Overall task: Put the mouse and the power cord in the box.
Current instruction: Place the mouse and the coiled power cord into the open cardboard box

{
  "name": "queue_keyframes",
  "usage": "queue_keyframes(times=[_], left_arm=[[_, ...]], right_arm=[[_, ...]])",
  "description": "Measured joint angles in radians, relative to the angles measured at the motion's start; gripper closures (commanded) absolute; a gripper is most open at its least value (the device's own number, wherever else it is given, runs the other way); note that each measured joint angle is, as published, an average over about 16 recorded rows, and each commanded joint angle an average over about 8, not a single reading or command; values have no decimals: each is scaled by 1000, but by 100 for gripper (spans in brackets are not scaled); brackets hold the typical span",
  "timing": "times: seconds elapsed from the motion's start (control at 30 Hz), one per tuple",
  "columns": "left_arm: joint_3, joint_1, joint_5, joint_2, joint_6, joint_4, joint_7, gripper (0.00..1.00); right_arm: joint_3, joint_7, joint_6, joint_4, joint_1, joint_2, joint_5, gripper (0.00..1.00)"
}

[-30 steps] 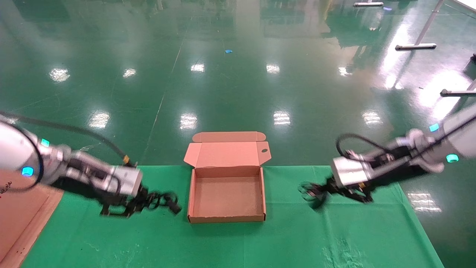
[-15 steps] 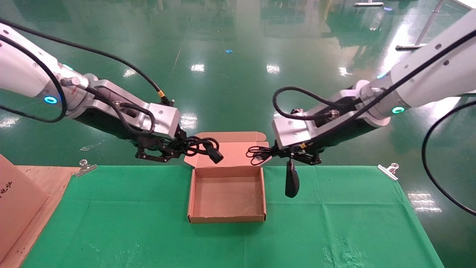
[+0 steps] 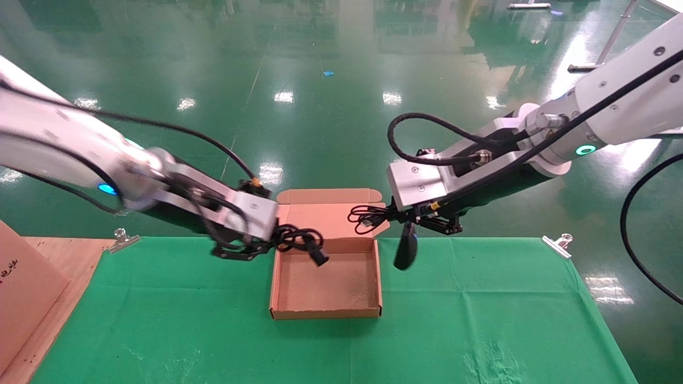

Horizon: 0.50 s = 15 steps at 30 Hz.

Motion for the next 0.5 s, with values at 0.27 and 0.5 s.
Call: queue_keyframes(times=[0.27,0.5], left_arm=[[35,229,219,70,-383,-98,-141,100],[73,375,377,150,-651,-57,-245,100]], right_arm=[[8,1,8,31,-35,42,15,100],[8,-38,29,5,-77,72,19,100]])
